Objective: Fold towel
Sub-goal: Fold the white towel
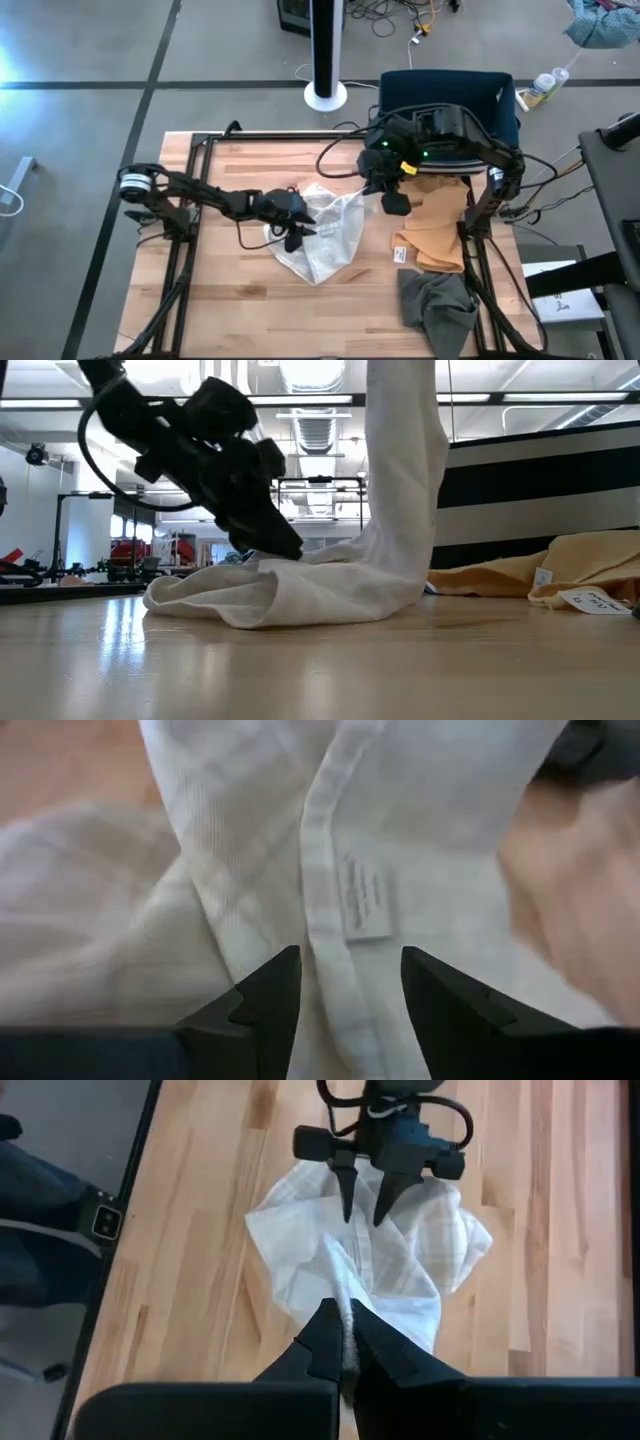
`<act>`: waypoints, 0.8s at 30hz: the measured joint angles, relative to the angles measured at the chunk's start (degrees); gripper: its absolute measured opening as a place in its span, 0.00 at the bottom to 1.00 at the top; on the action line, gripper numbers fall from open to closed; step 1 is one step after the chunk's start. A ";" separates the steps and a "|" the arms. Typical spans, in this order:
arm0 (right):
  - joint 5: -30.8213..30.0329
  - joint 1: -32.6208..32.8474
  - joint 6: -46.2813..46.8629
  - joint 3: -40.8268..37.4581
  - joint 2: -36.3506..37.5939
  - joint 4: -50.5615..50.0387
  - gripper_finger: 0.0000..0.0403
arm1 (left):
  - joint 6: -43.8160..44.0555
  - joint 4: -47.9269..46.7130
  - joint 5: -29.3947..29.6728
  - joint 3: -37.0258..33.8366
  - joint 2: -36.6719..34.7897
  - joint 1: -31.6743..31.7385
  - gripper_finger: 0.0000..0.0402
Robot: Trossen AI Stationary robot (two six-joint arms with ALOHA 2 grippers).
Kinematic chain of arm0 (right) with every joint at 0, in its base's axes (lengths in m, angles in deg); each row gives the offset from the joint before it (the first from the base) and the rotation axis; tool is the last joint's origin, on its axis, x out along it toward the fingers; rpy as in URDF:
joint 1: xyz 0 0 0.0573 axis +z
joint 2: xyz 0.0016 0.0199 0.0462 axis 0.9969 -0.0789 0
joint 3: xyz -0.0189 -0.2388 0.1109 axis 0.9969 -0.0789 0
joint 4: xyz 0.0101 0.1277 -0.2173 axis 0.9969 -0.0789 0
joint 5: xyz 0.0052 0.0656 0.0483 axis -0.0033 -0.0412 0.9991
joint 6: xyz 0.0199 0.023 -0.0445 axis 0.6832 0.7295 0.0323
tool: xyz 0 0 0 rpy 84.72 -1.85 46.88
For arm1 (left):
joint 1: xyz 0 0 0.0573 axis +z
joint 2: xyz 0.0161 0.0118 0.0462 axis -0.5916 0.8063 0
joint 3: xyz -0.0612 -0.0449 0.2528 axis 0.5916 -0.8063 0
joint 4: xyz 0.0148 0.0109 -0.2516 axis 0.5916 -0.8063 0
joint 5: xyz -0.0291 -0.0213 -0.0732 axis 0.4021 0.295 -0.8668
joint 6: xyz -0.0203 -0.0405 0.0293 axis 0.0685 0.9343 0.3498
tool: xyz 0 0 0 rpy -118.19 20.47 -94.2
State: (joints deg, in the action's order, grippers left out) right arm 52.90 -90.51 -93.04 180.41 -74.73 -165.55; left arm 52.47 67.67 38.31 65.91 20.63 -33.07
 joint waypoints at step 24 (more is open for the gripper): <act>-0.04 0.02 0.20 -1.57 0.02 -0.08 0.00 | -6.52 -37.40 0.05 18.87 6.92 -0.17 0.05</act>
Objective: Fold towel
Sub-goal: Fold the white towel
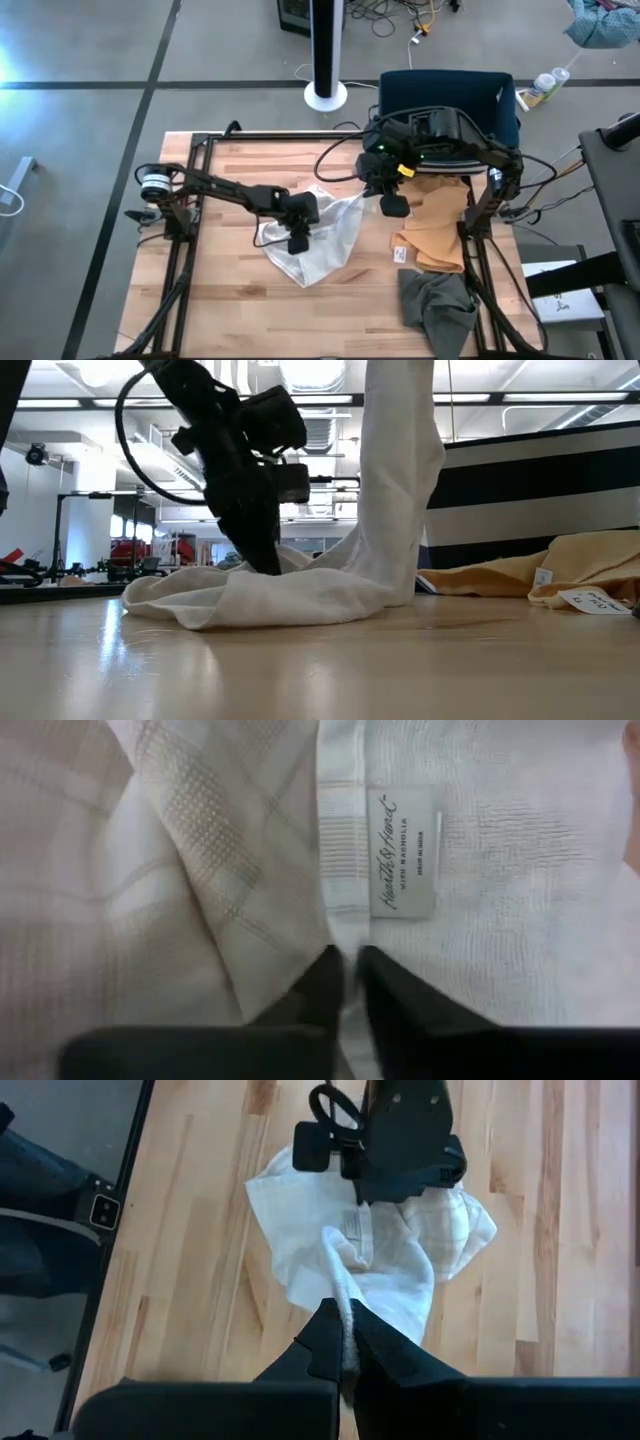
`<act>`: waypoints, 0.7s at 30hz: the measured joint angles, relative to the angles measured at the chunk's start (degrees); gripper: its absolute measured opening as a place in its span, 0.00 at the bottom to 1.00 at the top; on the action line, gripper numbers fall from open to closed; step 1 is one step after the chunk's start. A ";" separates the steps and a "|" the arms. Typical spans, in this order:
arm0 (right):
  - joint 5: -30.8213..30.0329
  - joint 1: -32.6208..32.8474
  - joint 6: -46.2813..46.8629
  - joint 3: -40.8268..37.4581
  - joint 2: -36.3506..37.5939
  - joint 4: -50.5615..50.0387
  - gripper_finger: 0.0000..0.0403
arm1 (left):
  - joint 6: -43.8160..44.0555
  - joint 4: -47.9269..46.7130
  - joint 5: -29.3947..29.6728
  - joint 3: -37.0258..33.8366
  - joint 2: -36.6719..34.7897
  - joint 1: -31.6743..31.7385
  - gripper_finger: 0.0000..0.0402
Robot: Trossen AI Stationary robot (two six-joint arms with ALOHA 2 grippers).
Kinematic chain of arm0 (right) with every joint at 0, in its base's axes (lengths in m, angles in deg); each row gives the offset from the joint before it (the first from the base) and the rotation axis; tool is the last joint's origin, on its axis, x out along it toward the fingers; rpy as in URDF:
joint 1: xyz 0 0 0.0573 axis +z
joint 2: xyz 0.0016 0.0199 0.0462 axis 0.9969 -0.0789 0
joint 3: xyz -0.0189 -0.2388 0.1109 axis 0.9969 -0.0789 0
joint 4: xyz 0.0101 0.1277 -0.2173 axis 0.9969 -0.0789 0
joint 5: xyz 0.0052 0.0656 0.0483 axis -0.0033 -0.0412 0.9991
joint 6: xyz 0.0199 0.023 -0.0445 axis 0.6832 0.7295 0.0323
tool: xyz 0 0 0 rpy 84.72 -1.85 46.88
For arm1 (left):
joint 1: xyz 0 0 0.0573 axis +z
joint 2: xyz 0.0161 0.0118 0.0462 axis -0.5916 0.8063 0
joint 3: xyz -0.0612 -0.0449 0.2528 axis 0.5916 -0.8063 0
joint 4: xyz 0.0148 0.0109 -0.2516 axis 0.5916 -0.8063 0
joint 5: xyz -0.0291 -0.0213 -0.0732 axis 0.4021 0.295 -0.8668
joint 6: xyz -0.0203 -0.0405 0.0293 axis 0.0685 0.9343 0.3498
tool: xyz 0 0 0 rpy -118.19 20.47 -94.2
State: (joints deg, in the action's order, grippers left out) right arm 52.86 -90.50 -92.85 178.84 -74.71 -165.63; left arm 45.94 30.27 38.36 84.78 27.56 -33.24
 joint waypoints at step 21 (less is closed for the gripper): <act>-0.86 -0.02 -1.15 0.41 1.85 5.72 0.00 | 2.74 -9.64 -6.04 -0.13 -32.14 0.08 0.00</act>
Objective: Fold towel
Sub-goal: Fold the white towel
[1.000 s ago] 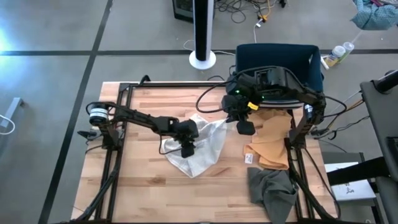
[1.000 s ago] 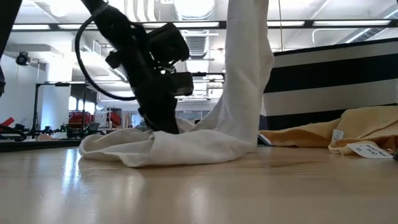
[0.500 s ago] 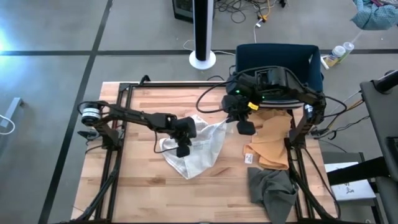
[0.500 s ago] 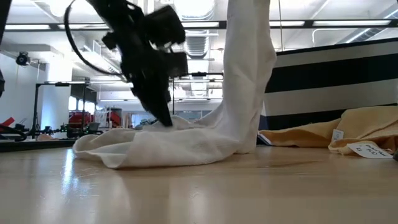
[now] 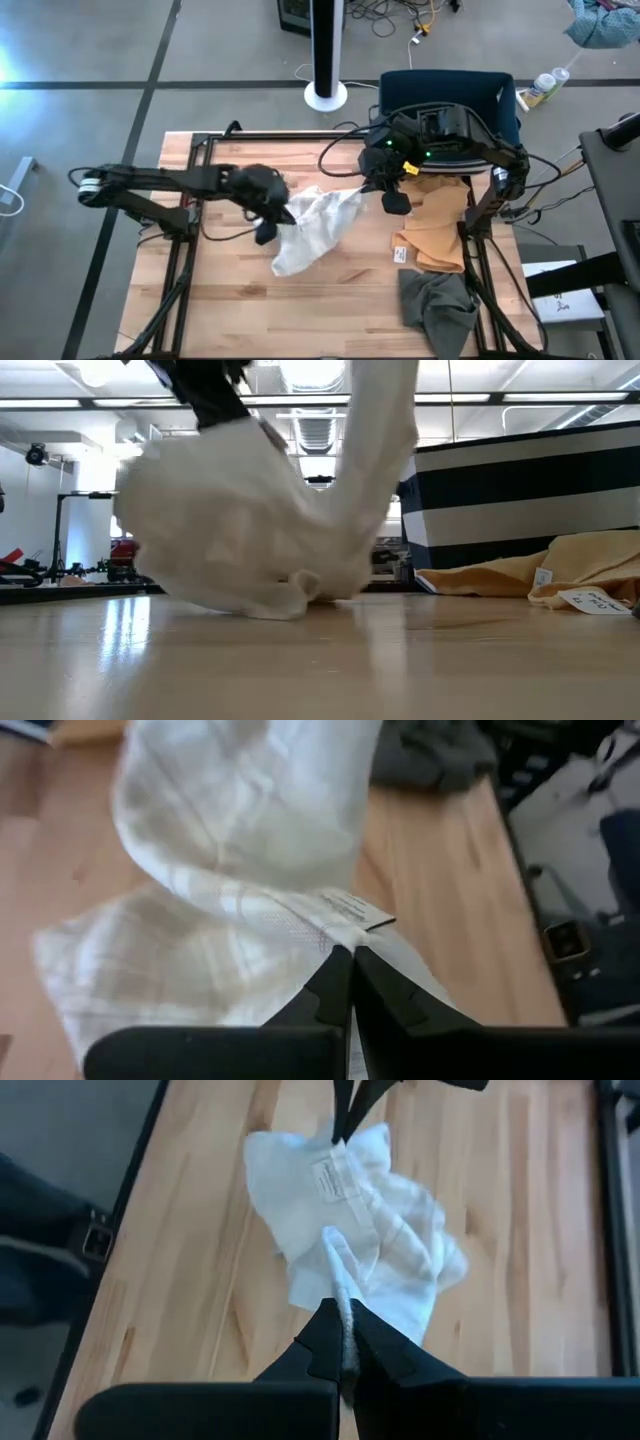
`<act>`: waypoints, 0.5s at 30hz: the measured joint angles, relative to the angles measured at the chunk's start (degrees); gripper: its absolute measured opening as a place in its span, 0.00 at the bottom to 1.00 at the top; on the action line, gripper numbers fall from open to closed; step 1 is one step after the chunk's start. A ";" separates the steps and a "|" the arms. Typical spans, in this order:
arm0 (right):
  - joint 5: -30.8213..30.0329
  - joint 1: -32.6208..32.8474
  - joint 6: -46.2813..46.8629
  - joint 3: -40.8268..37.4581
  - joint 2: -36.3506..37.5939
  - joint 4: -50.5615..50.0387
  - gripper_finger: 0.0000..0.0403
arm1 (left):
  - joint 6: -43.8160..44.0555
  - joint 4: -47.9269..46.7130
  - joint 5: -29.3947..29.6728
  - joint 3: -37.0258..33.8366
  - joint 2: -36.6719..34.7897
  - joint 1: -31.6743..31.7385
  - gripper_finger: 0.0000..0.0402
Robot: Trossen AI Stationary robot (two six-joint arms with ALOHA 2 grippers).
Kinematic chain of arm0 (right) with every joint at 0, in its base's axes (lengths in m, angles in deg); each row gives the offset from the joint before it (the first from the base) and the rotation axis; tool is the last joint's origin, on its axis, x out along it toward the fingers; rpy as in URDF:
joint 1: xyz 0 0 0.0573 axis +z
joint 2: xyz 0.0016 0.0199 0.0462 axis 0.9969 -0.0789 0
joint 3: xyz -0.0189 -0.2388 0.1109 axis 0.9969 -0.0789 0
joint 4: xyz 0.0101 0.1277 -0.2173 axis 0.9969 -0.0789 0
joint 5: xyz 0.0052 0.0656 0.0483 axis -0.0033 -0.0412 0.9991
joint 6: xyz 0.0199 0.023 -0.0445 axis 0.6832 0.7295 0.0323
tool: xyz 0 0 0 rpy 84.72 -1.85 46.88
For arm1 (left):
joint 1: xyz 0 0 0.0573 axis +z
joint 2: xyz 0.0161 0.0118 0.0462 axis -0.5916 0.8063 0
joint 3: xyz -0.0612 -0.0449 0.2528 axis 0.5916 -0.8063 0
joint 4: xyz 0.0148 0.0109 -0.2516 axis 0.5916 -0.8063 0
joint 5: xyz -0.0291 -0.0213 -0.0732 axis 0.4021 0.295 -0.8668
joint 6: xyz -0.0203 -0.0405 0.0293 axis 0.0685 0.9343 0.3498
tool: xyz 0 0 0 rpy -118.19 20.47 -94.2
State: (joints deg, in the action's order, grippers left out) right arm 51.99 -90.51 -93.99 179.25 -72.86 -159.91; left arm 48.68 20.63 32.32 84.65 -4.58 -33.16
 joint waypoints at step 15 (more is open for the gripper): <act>-0.04 -0.63 -1.01 -3.95 -0.63 5.49 0.00 | -1.36 -14.76 9.53 -3.03 -3.91 -0.14 0.00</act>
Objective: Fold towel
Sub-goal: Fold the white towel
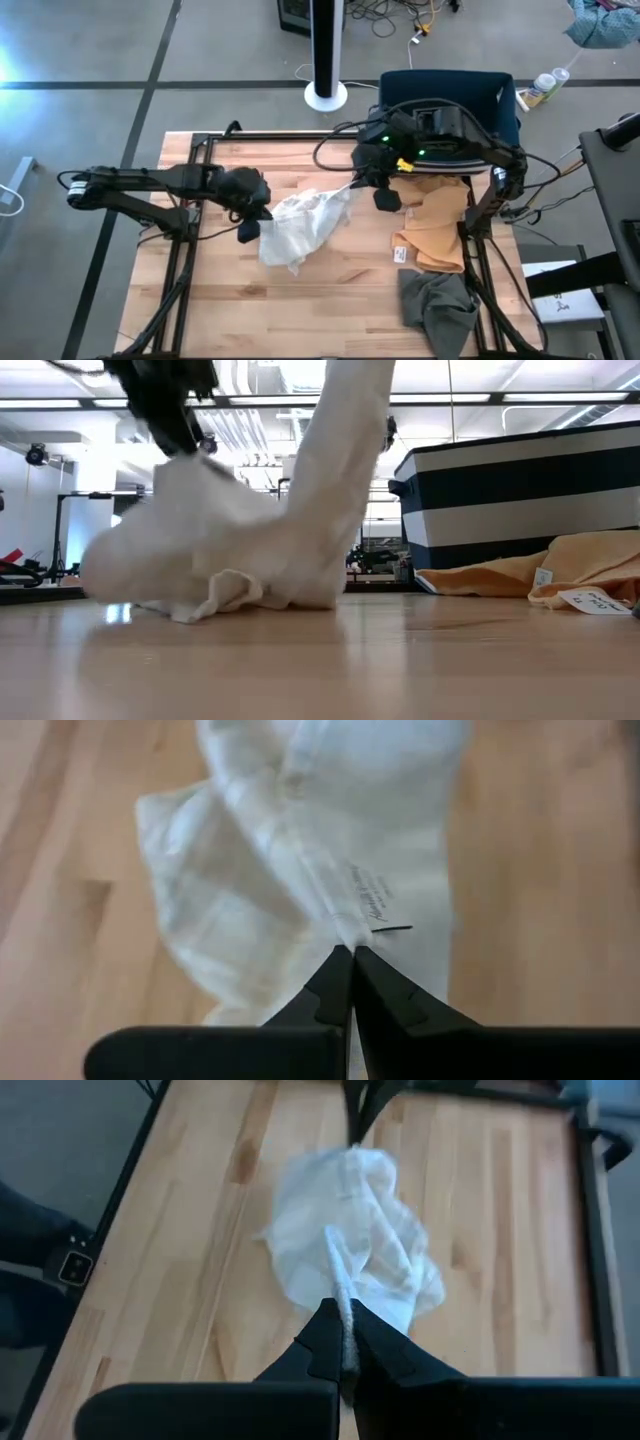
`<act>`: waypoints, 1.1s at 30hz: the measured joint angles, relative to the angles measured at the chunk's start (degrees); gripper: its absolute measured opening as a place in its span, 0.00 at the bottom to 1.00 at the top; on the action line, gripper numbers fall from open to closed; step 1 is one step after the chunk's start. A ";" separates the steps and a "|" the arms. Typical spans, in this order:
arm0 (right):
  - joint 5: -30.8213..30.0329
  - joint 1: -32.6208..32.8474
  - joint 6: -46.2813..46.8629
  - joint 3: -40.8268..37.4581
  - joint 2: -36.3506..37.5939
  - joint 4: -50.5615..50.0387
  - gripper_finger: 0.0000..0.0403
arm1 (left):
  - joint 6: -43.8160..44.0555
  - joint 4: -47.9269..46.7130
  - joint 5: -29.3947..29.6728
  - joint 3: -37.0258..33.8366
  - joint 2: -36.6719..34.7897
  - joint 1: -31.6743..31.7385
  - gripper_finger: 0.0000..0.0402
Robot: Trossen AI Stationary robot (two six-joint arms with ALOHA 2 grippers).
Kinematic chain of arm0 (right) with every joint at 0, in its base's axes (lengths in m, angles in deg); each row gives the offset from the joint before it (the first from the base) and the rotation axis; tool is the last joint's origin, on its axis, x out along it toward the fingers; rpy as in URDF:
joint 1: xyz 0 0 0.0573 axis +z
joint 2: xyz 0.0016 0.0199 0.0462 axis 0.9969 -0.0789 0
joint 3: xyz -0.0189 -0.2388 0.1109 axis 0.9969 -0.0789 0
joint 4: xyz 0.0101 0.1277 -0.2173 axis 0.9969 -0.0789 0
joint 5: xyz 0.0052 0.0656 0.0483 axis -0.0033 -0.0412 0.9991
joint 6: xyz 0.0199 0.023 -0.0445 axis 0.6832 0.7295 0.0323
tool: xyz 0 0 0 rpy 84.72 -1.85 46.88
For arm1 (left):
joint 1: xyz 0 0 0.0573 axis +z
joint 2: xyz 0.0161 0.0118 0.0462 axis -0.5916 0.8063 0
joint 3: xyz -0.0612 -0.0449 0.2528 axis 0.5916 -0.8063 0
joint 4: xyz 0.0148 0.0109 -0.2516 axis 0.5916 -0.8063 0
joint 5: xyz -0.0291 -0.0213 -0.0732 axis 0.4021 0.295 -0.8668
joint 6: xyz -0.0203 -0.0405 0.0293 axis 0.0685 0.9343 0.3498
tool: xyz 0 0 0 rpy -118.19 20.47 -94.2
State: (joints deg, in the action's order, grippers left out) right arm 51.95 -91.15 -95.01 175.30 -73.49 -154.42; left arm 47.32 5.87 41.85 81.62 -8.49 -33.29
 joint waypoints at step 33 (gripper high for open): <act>0.73 0.92 8.17 -46.03 0.00 15.58 0.00 | 14.39 5.93 -7.49 -12.17 -1.96 -3.90 0.24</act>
State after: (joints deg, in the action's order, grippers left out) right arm 52.68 -90.23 -86.84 129.27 -73.48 -138.85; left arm 61.71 11.80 34.36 69.46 -10.45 -37.20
